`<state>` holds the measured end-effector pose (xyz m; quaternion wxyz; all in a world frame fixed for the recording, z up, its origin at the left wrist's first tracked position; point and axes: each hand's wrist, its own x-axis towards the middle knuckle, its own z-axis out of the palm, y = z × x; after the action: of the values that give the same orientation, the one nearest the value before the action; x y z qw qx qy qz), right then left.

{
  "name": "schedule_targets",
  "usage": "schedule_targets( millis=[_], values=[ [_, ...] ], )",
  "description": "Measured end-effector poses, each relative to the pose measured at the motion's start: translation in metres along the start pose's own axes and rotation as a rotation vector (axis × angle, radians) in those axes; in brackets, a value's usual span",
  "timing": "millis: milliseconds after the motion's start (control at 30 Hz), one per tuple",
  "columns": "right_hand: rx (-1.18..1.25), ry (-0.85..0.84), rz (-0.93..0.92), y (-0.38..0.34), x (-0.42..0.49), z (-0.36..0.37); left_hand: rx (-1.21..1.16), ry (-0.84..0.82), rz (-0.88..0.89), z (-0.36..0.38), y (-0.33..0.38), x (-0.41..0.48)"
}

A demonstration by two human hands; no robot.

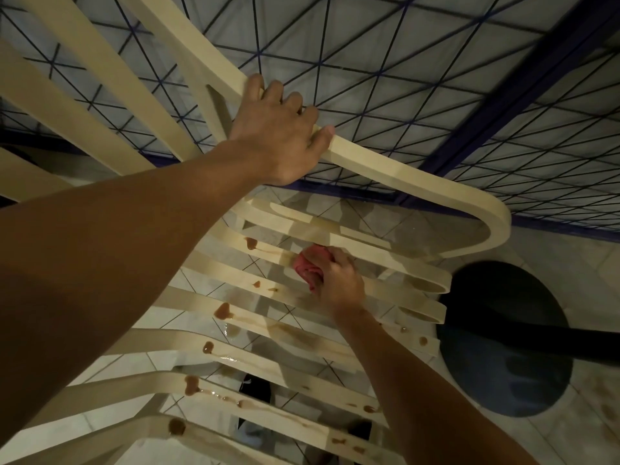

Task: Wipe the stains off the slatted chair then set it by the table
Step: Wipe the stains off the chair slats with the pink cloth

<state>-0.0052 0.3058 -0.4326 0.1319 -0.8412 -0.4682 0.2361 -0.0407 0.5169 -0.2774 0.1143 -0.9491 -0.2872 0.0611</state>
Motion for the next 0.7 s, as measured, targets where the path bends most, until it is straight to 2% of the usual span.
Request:
schedule_targets(
  millis=[167, 333, 533, 700],
  values=[
    [-0.020, -0.061, 0.090, -0.018, 0.003, 0.002, 0.002, -0.005, 0.000, -0.001, -0.001, -0.001],
    [0.015, -0.073, 0.050, -0.008, -0.002, -0.008, -0.001, -0.012, 0.005, -0.002, -0.001, 0.001],
    [0.073, 0.023, 0.088, 0.006, -0.016, -0.008, 0.000, -0.008, -0.002, -0.001, -0.001, -0.001],
    [0.116, -0.017, 0.175, -0.005, -0.006, -0.012, -0.008, -0.011, 0.001, -0.002, 0.000, -0.001]
  ],
)
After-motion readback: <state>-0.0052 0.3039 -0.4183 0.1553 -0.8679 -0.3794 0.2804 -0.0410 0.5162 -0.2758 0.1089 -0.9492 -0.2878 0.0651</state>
